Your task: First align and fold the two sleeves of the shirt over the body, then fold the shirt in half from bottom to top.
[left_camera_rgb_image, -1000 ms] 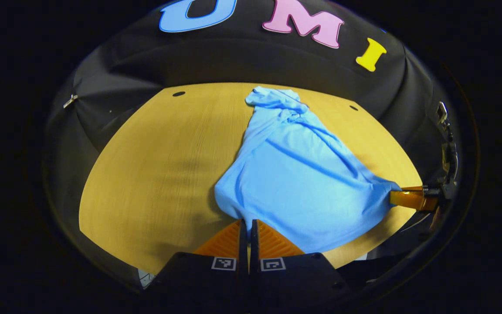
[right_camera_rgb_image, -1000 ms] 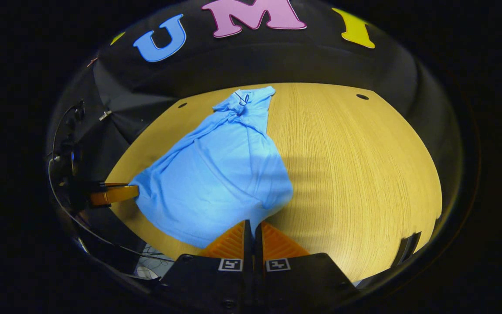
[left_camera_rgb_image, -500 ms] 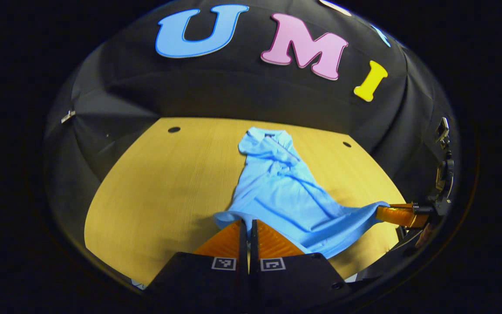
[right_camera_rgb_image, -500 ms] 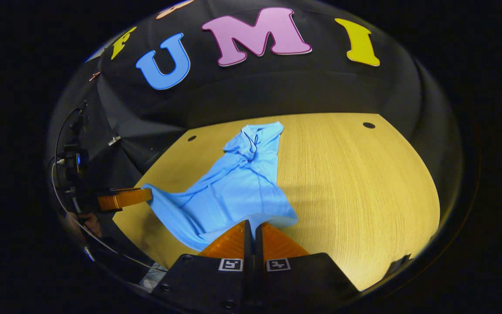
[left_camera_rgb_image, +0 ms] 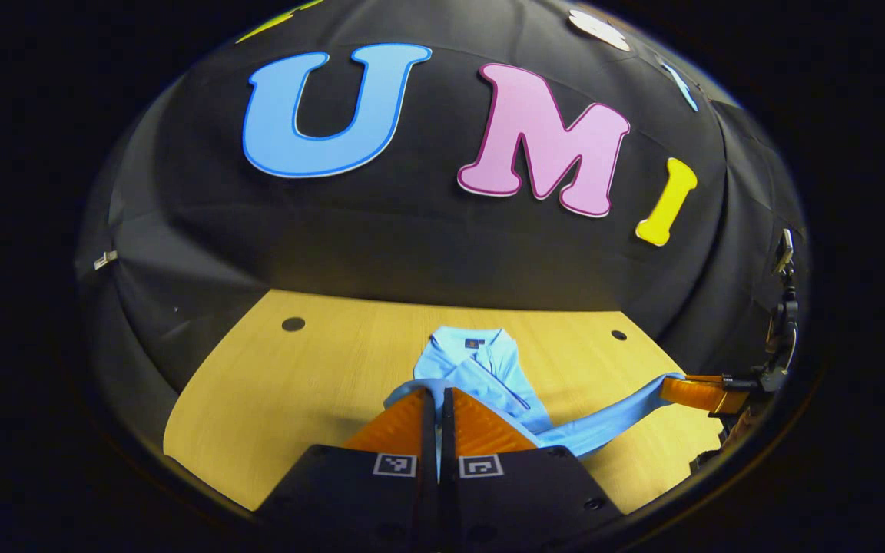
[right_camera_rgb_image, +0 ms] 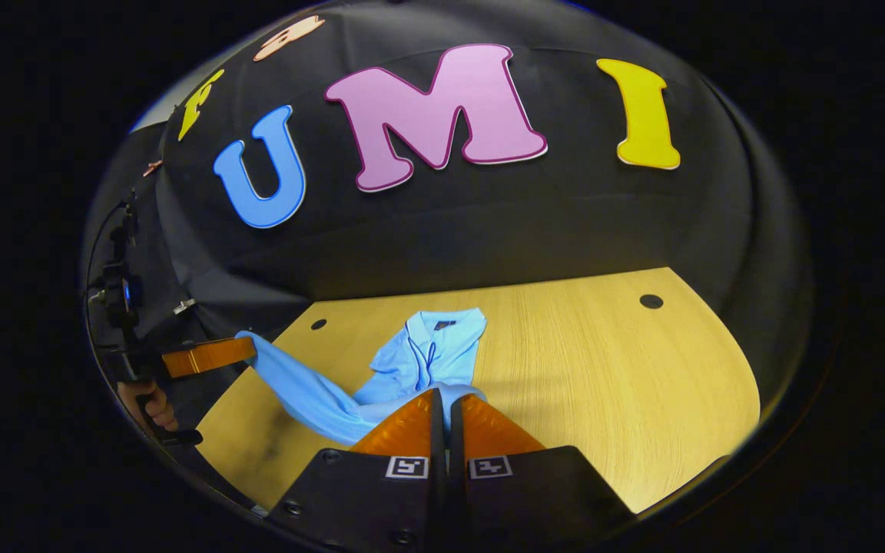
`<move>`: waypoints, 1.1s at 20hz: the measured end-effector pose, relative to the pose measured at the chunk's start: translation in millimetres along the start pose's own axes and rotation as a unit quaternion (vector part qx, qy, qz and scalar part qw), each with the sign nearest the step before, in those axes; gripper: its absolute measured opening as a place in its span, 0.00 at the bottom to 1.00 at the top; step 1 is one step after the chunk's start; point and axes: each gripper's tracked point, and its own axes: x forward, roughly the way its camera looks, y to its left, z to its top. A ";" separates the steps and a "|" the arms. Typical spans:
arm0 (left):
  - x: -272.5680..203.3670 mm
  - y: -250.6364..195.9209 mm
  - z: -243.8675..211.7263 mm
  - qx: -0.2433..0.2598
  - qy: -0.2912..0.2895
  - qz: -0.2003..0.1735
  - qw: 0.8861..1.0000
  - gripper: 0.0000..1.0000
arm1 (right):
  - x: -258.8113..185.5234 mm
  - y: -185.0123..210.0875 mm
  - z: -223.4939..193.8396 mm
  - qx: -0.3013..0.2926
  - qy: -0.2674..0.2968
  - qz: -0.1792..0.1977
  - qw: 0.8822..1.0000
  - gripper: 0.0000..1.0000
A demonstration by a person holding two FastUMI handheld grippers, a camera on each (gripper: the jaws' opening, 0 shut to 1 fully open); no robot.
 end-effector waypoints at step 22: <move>248.7 54.7 42.2 0.049 -0.017 0.084 0.995 0.06 | 233.5 -85.8 53.0 0.004 0.001 -0.054 0.999 0.05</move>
